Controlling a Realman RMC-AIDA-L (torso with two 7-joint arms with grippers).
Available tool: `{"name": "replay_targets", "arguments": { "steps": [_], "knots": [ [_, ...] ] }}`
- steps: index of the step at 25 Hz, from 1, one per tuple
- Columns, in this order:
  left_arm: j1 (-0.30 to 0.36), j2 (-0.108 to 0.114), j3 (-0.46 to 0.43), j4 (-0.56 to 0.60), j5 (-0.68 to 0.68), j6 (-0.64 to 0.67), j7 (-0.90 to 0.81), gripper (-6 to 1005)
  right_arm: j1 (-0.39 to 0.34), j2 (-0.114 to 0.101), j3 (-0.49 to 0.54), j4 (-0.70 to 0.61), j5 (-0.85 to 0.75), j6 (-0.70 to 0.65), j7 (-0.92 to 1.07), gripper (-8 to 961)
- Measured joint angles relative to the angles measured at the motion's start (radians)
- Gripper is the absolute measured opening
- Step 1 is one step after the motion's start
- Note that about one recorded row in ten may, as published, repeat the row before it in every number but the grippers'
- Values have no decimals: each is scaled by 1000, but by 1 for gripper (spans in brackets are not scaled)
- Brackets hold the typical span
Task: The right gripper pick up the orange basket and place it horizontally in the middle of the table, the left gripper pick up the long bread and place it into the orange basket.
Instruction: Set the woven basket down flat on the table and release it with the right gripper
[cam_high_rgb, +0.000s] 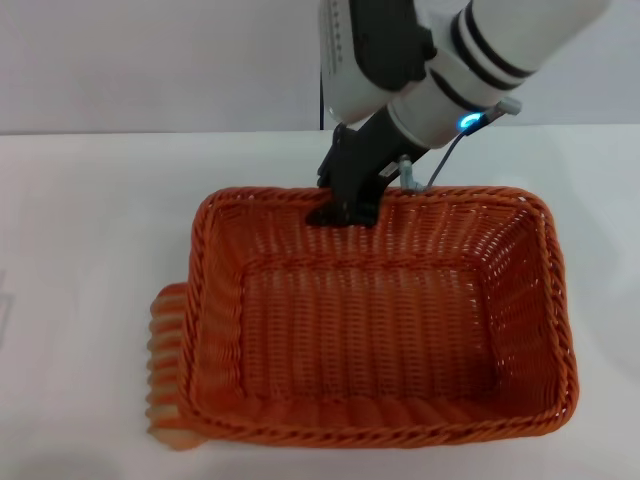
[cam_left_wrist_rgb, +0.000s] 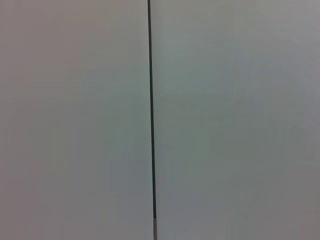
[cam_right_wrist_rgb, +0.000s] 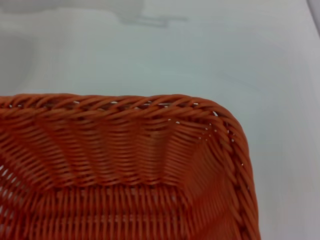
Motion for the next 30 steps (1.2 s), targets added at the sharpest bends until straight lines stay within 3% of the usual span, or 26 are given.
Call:
{"name": "replay_targets", "arguments": {
  "steps": [4,11,14,17,20,22,26,27,28,30],
  "knots": [
    [-4,0,0,0,-1,-5,0,700,-103,0,-132,-161,36,-73,-1,223],
    [-6,0,-2,0,-1,-8,0,699,-112,0,-194,-172,38,-94,41,255],
    [-10,1,-1,0,-2,-13,0,699,-114,0,-194,-178,45,-92,70,269],
    [-14,1,-1,0,-2,-16,-1,698,-118,0,-194,-187,47,-88,92,467],
    [-18,2,-2,1,-3,-17,-6,698,-146,-1,-192,-240,49,-85,121,586],
    [-25,5,6,7,0,-20,-34,698,-208,-5,-178,-351,86,-65,134,666],
    [-38,9,26,40,5,-19,-112,697,-278,-9,-135,-469,173,-19,136,666],
    [-66,10,70,128,6,-13,-257,697,-317,-9,-90,-525,231,24,136,666],
    [-66,10,70,128,6,-13,-257,697,-317,-9,-90,-525,231,24,136,666],
    [-88,10,113,219,6,-5,-423,697,-370,-9,-26,-579,316,78,136,666]
  ]
}}
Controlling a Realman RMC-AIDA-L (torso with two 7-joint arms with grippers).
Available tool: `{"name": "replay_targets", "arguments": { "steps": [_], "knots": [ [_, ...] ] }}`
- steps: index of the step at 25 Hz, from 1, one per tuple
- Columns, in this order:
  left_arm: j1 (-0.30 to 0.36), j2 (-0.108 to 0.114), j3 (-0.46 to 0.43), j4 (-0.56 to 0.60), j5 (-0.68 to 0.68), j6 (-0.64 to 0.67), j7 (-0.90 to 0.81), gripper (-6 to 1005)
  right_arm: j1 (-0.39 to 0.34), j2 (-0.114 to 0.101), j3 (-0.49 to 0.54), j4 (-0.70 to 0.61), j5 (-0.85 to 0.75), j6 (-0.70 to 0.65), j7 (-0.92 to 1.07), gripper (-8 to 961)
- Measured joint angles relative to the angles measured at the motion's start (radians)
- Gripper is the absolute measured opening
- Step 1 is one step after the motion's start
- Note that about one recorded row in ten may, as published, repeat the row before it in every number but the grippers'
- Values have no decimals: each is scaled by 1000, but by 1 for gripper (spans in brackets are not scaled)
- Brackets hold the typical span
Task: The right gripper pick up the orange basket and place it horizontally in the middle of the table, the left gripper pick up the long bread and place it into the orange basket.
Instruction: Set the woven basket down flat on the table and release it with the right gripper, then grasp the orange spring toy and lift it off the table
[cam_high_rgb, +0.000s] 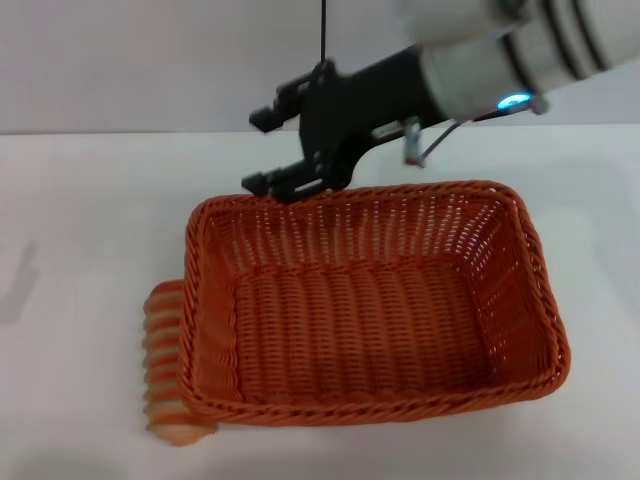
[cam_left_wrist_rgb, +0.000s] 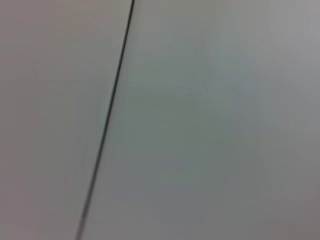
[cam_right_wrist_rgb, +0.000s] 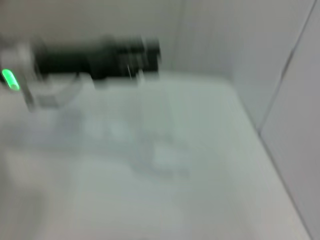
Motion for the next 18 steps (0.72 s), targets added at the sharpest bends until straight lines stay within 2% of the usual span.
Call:
{"name": "replay_targets", "arguments": {
  "steps": [1,2,3,4,5,6,7,8,9,10,11,12,13,14,15,17,18],
  "knots": [
    [-8,0,19,50,0,7,-86,697,-26,0,35,-20,47,28,0,666],
    [-8,0,19,50,0,7,-86,697,-76,-1,109,-47,123,81,-1,666],
    [-8,0,19,50,0,7,-86,696,-76,-1,109,-47,123,81,-1,666],
    [-12,0,29,76,0,12,-138,696,-127,-1,190,-59,192,129,-7,666],
    [-24,0,90,237,0,53,-354,696,-150,0,227,-56,219,154,-12,666],
    [-24,0,90,237,0,53,-354,696,-150,0,227,-56,219,154,-12,666],
    [-26,0,131,334,1,73,-466,696,-200,0,322,-32,281,212,-40,666],
    [-26,0,131,334,1,73,-466,696,-200,0,322,-32,281,212,-40,666],
    [-26,0,131,334,1,73,-466,696,-251,-3,413,14,348,270,-90,666],
    [-28,0,208,503,0,97,-638,695,-251,-3,413,14,348,270,-90,666],
    [-28,1,236,550,1,101,-680,695,-289,-5,461,46,395,297,-125,666],
    [-27,4,295,640,3,103,-744,695,-357,-9,521,88,471,318,-177,666],
    [-27,4,295,640,3,103,-744,695,-357,-9,521,88,471,318,-177,666],
    [-27,13,351,711,15,108,-786,695,-433,-9,563,119,544,322,-223,666],
    [-29,19,381,746,26,114,-806,695,-433,-9,563,119,544,322,-223,666],
    [-38,33,424,792,44,128,-831,695,-528,-7,594,173,638,333,-254,666],
    [-38,33,424,792,44,128,-831,694,-528,-7,594,173,638,333,-254,666]
  ]
}}
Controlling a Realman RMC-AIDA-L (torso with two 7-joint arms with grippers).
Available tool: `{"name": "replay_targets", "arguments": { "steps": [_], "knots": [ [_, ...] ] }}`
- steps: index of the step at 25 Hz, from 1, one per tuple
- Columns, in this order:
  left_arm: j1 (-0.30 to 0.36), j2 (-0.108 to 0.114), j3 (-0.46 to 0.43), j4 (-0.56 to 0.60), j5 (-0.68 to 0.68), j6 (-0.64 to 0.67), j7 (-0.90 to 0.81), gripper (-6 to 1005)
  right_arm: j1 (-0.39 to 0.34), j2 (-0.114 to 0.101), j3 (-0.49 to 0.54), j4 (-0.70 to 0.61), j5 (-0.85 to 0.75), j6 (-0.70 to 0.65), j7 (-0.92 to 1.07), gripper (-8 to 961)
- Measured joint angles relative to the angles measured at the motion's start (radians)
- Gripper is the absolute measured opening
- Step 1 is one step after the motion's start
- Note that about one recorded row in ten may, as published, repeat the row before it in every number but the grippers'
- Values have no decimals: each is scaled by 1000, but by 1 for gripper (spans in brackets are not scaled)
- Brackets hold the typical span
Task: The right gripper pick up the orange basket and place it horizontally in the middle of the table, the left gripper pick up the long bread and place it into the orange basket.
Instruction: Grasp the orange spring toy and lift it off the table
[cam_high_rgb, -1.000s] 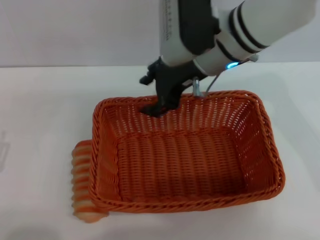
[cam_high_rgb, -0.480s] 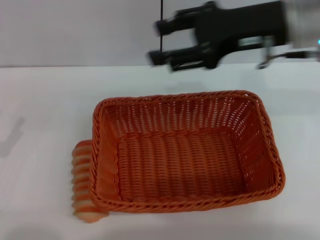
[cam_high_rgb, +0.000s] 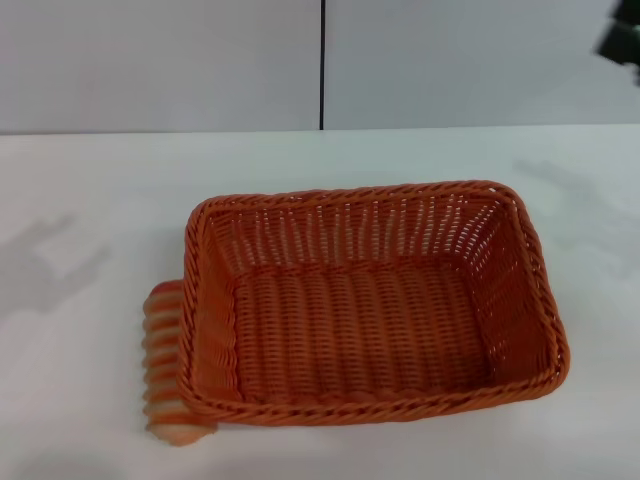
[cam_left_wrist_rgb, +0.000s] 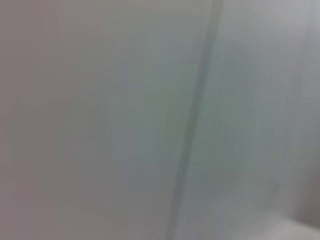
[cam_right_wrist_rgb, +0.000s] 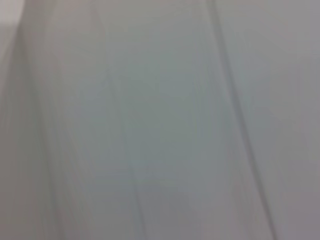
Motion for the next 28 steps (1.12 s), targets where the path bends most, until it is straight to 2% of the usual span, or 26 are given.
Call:
{"name": "replay_targets", "arguments": {
  "steps": [1,2,4,5,6,8,10,11,13,14,15,17,19,20,21,22,24,25,28],
  "knots": [
    [-21,27,49,41,30,28,-28,694,-35,0,18,44,44,17,-3,666],
    [-39,44,78,62,60,45,-47,694,-35,0,18,44,44,17,-3,666],
    [-72,69,111,94,114,57,-72,694,-71,3,64,132,110,58,0,666],
    [-72,69,111,94,114,57,-72,694,-71,3,64,132,110,58,0,666],
    [-112,80,123,137,196,61,-86,694,-87,4,81,207,165,84,1,666],
    [-130,78,122,172,252,57,-80,693,-93,4,84,239,188,94,1,666],
    [-147,67,126,227,324,47,-49,693,-118,4,104,345,231,111,-10,666],
    [-155,63,127,240,355,41,-30,693,-118,4,104,345,231,111,-10,666],
    [-161,61,128,247,381,35,-18,693,-124,3,110,384,230,112,-30,666],
    [-184,58,133,253,462,25,-8,693,-128,3,113,412,229,115,-51,666],
    [-184,58,133,253,462,25,-8,693,-131,3,114,425,228,117,-62,666],
    [-217,56,138,254,560,21,-13,692,-134,2,116,449,228,122,-85,666],
    [-260,40,140,256,685,13,-16,692,-137,-1,126,499,228,131,-139,666],
    [-260,40,140,256,685,13,-16,692,-137,-1,126,499,228,131,-139,666],
    [-286,26,139,255,762,-1,-20,692,-137,-2,132,512,228,132,-157,666],
    [-286,26,139,255,762,-1,-20,692,-137,-3,137,522,228,132,-169,666],
    [-301,8,139,251,800,-9,-31,691,-137,-3,143,534,226,135,-187,666],
    [-301,8,139,251,800,-9,-31,691,-137,-3,143,534,226,135,-187,666],
    [-304,-16,141,253,802,-13,-33,691,-138,-4,143,532,226,140,-187,666]
  ]
}}
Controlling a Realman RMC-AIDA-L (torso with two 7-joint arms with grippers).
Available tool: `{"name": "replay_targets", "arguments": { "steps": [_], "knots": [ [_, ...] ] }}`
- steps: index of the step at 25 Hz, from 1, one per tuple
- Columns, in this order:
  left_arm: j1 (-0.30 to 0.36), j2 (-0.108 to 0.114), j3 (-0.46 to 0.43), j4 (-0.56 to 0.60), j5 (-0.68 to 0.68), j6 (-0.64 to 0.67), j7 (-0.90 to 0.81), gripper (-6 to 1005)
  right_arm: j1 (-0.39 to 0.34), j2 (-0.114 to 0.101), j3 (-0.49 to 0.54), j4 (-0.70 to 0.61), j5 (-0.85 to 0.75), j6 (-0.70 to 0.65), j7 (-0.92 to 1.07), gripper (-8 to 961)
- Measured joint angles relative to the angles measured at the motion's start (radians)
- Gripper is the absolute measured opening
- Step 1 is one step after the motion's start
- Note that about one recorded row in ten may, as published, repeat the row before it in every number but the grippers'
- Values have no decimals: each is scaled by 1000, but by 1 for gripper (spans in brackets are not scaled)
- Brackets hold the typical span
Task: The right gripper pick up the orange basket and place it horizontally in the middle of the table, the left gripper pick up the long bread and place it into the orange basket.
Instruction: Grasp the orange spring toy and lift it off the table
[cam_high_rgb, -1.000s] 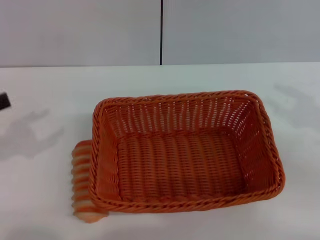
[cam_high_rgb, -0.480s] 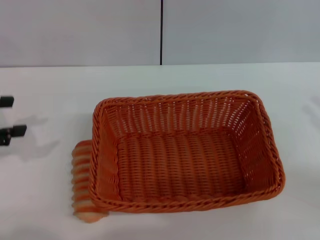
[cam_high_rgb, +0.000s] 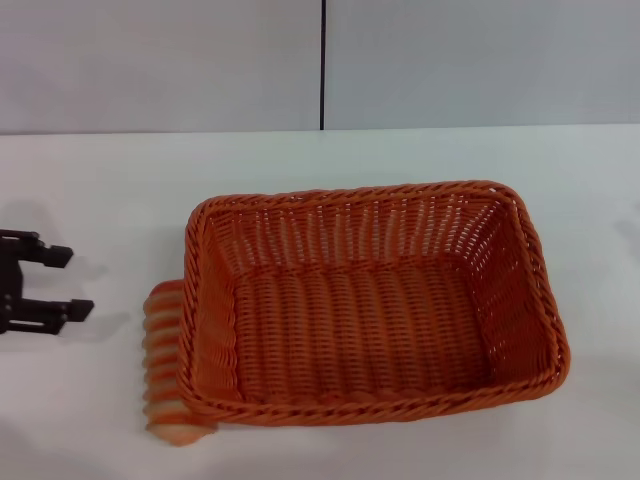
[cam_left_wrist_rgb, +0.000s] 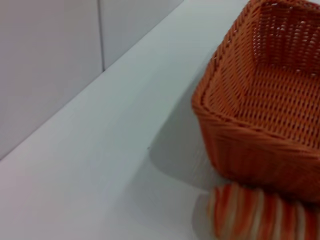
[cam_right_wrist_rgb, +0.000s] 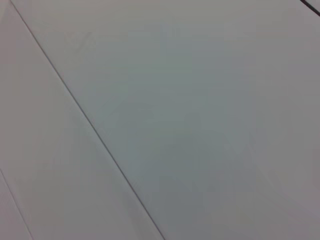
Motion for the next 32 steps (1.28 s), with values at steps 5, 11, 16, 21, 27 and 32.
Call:
{"name": "replay_targets", "arguments": {
  "steps": [5,11,16,21,27,32],
  "knots": [
    [7,-16,30,-25,-9,-13,16,690,0,-3,2,-3,3,2,7,666],
    [18,-17,71,-93,-19,-47,67,690,9,-1,3,4,4,2,17,665],
    [28,-21,134,-132,-27,-100,98,689,11,2,-6,6,2,2,22,665],
    [20,-21,141,-182,-39,-114,140,688,8,5,-6,21,5,4,23,665],
    [8,-23,153,-205,-49,-117,161,667,9,5,-6,30,5,8,23,665],
    [9,-23,155,-212,-67,-121,161,641,6,5,-5,31,4,9,21,665]
  ]
}}
